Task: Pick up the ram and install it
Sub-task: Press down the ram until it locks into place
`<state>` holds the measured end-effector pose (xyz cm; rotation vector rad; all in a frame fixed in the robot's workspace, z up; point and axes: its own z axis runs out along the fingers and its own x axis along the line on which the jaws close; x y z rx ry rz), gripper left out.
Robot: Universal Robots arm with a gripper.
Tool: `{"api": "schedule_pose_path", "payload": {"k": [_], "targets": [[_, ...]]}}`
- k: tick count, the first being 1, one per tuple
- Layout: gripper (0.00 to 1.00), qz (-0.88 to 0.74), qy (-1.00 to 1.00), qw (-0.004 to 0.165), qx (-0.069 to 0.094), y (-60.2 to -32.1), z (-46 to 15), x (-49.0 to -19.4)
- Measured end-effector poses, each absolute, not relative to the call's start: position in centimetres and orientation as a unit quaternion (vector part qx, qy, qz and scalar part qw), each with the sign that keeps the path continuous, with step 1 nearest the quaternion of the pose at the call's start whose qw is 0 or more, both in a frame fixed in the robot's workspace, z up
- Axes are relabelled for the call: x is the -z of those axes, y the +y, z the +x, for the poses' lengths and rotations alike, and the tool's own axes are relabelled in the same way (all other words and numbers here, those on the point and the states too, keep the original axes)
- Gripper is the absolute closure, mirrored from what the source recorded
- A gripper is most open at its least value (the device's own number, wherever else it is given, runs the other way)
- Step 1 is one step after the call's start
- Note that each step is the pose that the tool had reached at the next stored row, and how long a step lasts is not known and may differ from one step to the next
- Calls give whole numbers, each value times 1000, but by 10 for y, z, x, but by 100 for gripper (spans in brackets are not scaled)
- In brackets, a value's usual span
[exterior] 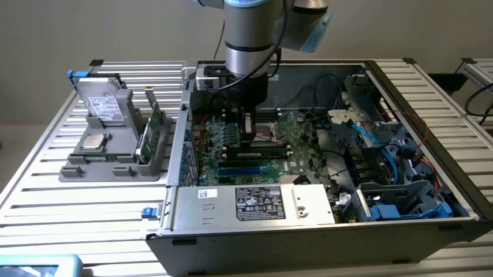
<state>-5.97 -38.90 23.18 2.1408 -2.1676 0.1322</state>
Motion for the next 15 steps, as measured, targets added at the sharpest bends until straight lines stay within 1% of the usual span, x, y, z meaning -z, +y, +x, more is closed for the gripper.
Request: {"api": "schedule_pose_path", "payload": {"k": [15], "targets": [[89,701,-710,45,-45,-387,-62,-223]]}}
